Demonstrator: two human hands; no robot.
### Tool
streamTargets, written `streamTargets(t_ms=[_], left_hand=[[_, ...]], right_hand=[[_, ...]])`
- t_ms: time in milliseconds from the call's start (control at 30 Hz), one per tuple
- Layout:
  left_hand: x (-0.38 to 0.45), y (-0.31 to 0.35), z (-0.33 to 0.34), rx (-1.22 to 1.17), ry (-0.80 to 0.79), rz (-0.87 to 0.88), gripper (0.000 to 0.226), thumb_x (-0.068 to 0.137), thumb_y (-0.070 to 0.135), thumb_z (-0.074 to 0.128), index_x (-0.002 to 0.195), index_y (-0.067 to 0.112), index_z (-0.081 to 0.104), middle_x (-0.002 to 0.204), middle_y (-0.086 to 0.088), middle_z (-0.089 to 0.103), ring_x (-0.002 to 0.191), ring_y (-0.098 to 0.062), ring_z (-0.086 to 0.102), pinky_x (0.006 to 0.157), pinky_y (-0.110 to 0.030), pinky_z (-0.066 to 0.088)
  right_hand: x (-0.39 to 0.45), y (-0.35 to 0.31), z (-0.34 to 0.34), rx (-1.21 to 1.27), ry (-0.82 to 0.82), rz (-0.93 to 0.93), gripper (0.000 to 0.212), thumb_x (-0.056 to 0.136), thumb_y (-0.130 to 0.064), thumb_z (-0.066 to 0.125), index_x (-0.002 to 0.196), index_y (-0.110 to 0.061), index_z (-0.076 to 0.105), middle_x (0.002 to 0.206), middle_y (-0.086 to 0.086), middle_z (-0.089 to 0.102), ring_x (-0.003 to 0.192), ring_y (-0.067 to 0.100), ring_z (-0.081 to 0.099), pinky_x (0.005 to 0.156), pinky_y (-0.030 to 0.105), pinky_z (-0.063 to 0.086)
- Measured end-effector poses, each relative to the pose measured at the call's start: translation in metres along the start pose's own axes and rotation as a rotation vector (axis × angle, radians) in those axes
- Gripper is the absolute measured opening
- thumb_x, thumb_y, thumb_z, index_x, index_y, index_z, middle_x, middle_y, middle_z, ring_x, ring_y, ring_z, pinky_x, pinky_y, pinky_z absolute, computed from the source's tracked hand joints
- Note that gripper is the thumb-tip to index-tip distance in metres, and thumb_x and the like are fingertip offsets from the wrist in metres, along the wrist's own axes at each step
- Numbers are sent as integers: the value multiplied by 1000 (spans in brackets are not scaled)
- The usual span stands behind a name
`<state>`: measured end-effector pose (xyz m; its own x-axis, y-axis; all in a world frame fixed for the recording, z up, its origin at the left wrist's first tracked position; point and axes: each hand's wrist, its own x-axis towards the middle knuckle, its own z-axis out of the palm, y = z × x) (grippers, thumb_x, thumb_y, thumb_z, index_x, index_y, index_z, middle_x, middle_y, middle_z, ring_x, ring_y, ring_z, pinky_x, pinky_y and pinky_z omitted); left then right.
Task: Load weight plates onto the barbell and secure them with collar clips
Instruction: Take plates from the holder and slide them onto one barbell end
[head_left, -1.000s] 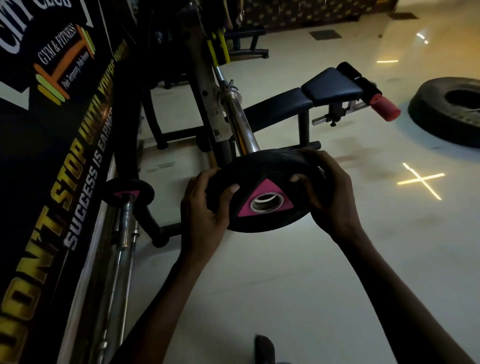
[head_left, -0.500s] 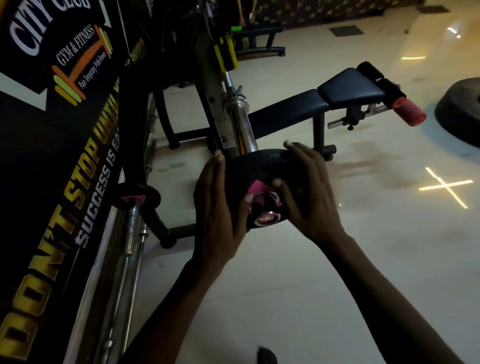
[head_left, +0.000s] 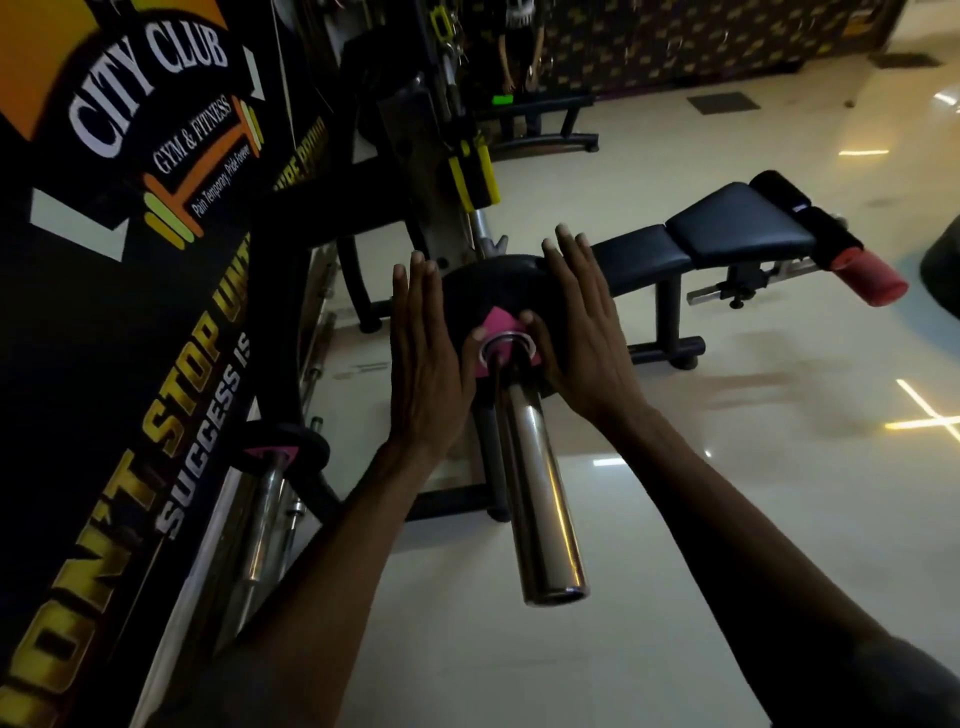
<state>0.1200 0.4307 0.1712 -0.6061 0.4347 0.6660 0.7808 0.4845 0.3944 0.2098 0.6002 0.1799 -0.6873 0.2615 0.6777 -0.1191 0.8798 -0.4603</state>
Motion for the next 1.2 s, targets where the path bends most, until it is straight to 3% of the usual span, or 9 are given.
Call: streamTargets(t_ms=[433, 533, 600, 667, 733, 867, 967, 1067, 1200], left_hand=[[55, -25, 14, -41, -159, -126, 77, 110, 36, 46, 165, 12, -1, 175, -8, -5, 162, -26, -1, 118, -54, 42], [42, -21, 2, -112, -180, -132, 77, 110, 39, 43, 166, 15, -4, 175, -4, -7, 163, -25, 1, 119, -56, 41], [19, -17, -6, -163, -152, -161, 75, 110, 39, 43, 166, 16, -1, 175, -3, -1, 162, -22, 9, 124, -46, 35], [-19, -11, -14, -197, -110, -223, 71, 110, 38, 45, 166, 17, 9, 174, -3, 15, 157, -9, 17, 120, -17, 30], [-65, -4, -21, -200, -133, -297, 66, 107, 42, 47, 164, 17, 23, 166, -4, 36, 148, -2, 31, 106, -3, 28], [-146, -4, -36, -215, -319, -413, 64, 104, 48, 49, 159, 18, 34, 161, -3, 45, 148, -19, 42, 113, -28, 38], [-184, -17, -54, -218, -386, -470, 68, 101, 56, 45, 159, 20, 35, 160, -3, 45, 147, -19, 43, 109, -28, 38], [-209, -44, -79, -199, -400, -485, 63, 103, 54, 47, 157, 24, 36, 158, -2, 47, 142, -19, 47, 106, -32, 44], [-234, -90, -121, -200, -374, -501, 64, 102, 56, 46, 154, 21, 40, 156, -3, 50, 143, -23, 48, 108, -45, 50]], right_hand=[[61, 23, 18, -14, -114, 72, 72, 106, -40, 52, 164, -13, 19, 174, 10, 7, 162, 29, 1, 129, 56, 19], [40, 21, 11, 47, -87, 121, 75, 106, -34, 55, 165, -11, 14, 174, 12, 6, 162, 27, 10, 129, 51, 25], [7, 18, 3, 95, -39, 180, 73, 107, -31, 55, 164, -11, 15, 173, 11, 10, 158, 9, 20, 125, 32, 33], [-37, 9, -2, 104, -50, 262, 69, 106, -31, 56, 163, -10, 21, 170, 11, 21, 148, -9, 26, 118, 15, 35], [-80, -3, -4, 86, -135, 384, 67, 105, -32, 56, 161, -11, 26, 168, 9, 29, 151, 8, 34, 121, 27, 36], [-159, -29, 1, 64, -339, 481, 69, 97, -24, 69, 157, -10, 36, 161, 10, 39, 142, 26, 46, 110, 38, 48], [-197, -61, 17, 72, -407, 658, 45, 101, -11, 62, 143, -3, 51, 144, 20, 56, 133, 39, 55, 74, 19, 59], [-215, -98, 48, 102, -287, 571, 49, 103, -29, 62, 147, -14, 48, 145, 3, 55, 125, 20, 57, 99, 29, 50], [-216, -147, 89, 121, -341, 505, 55, 104, -43, 56, 152, -23, 39, 154, -5, 45, 118, 6, 54, 89, 29, 48]])
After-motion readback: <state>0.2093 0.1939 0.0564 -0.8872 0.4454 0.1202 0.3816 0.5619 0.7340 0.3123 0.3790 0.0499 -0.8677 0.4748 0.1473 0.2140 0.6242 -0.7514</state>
